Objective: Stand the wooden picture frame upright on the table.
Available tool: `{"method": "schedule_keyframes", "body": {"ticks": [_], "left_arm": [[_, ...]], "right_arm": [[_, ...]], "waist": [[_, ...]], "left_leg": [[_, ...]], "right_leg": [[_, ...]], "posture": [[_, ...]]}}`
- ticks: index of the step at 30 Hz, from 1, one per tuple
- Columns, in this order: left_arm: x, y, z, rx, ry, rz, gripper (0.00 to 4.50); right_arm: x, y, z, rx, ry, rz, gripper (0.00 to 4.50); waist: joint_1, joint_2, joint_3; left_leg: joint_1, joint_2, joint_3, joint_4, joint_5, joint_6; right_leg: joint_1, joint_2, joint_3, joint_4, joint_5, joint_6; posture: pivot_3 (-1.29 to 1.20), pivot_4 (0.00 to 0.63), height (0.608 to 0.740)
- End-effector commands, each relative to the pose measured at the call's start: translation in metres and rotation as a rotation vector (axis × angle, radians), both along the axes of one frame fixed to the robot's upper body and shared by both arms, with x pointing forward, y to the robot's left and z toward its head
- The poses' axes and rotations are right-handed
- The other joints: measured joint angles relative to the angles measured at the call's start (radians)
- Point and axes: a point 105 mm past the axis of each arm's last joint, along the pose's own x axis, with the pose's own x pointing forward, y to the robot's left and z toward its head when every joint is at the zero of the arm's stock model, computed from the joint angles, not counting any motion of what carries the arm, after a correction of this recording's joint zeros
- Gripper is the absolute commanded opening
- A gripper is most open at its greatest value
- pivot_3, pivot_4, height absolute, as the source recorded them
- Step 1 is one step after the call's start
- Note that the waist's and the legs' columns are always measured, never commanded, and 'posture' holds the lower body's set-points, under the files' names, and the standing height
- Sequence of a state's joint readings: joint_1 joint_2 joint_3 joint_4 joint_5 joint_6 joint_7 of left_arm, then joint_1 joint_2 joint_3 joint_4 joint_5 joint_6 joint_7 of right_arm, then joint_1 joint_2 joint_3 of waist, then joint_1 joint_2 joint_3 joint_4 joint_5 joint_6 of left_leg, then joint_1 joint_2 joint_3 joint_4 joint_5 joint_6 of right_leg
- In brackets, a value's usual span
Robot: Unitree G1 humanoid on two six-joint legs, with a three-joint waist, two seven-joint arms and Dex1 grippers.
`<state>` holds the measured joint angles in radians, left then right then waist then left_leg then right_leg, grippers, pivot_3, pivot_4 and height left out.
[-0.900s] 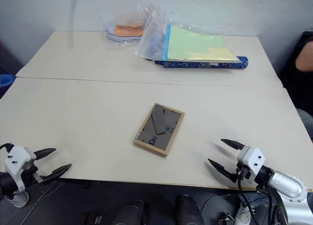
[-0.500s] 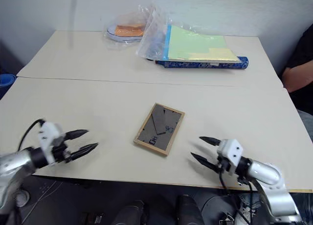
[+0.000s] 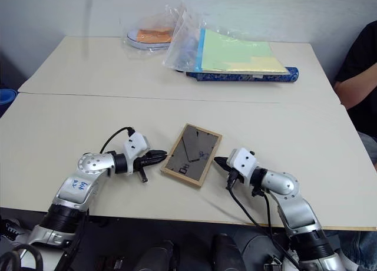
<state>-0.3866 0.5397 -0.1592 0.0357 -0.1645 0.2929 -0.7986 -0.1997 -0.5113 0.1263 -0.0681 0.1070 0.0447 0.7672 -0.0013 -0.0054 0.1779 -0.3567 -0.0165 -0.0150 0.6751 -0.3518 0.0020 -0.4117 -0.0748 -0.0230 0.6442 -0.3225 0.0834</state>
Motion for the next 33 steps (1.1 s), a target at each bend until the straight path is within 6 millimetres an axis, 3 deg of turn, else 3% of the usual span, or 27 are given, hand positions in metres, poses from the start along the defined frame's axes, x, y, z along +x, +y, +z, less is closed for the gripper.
{"method": "schedule_keyframes", "body": {"ticks": [1,6,10,13,16,18,23,25,30,33], "left_arm": [[-0.016,-0.020,0.003,-0.016,0.000,-0.107,0.43],[-0.022,-0.016,0.001,-0.027,0.016,-0.082,0.43],[-0.014,0.006,0.002,-0.009,0.016,0.039,0.43],[-0.018,0.031,0.006,-0.063,0.168,0.139,1.05],[-0.049,0.041,0.009,-0.165,0.595,0.141,1.97],[-0.063,0.039,0.020,-0.226,0.790,0.120,2.57],[-0.052,0.022,0.025,-0.317,1.027,0.136,4.10],[-0.045,0.010,0.024,-0.339,1.058,0.127,4.46],[-0.037,-0.012,0.004,-0.282,1.129,0.186,4.46],[-0.038,-0.028,0.004,-0.296,1.165,0.148,4.46]], "right_arm": [[0.004,0.007,0.014,0.015,-0.049,0.020,0.03],[0.010,0.003,0.016,0.002,-0.057,0.026,0.03],[0.009,-0.003,0.017,-0.014,-0.049,0.025,0.03],[0.003,-0.014,0.020,-0.038,-0.042,0.022,0.00],[-0.006,-0.023,0.020,-0.073,-0.016,0.036,0.00],[-0.012,-0.024,0.019,-0.100,-0.003,0.055,0.00],[-0.018,-0.017,0.013,-0.133,0.026,0.094,0.00],[-0.018,-0.013,0.011,-0.135,0.028,0.096,0.00],[-0.018,-0.005,0.010,-0.134,0.031,0.104,0.00],[-0.018,-0.002,0.010,-0.146,0.029,0.112,0.00]], "waist": [[0.000,0.000,0.000],[-0.001,0.000,0.000],[-0.001,0.000,0.000],[-0.002,0.000,0.000],[-0.003,0.000,0.000],[-0.003,0.000,0.000],[0.003,0.000,0.000],[0.002,0.000,0.000],[0.004,0.000,0.000],[0.008,0.000,-0.001]], "left_leg": [[0.000,0.000,0.000,0.000,0.000,0.000],[0.000,0.000,0.000,0.001,0.000,0.000],[0.000,0.000,0.000,0.001,0.000,0.000],[0.000,0.000,0.000,0.001,0.000,0.000],[0.000,0.001,-0.001,0.001,0.000,0.000],[0.000,0.001,-0.001,0.001,-0.001,0.001],[-0.003,0.000,-0.005,0.006,-0.001,0.002],[-0.003,0.000,-0.005,0.006,-0.001,0.002],[-0.002,-0.001,-0.005,0.006,-0.001,0.001],[-0.001,-0.003,-0.005,0.007,-0.001,0.001]], "right_leg": [[0.000,0.000,0.000,0.000,0.000,0.000],[0.000,0.000,0.000,0.000,0.000,0.000],[0.000,0.000,0.000,0.000,0.000,0.000],[0.000,0.000,0.000,0.000,0.000,0.000],[0.000,0.000,0.001,0.000,0.000,0.000],[0.001,0.000,0.001,0.001,0.000,0.000],[0.002,0.000,0.000,0.002,0.000,0.000],[0.001,0.000,0.001,0.003,0.000,0.000],[0.001,0.000,0.001,0.002,0.000,0.000],[0.002,-0.002,0.001,0.001,0.000,0.000]], "posture": [[0.00,0.150,0.740],[0.00,0.150,0.740],[0.00,0.150,0.740],[0.00,0.150,0.740],[0.00,0.150,0.740],[0.00,0.150,0.740],[0.00,0.150,0.740],[0.00,0.150,0.740],[0.00,0.150,0.740],[0.00,0.150,0.740]]}}
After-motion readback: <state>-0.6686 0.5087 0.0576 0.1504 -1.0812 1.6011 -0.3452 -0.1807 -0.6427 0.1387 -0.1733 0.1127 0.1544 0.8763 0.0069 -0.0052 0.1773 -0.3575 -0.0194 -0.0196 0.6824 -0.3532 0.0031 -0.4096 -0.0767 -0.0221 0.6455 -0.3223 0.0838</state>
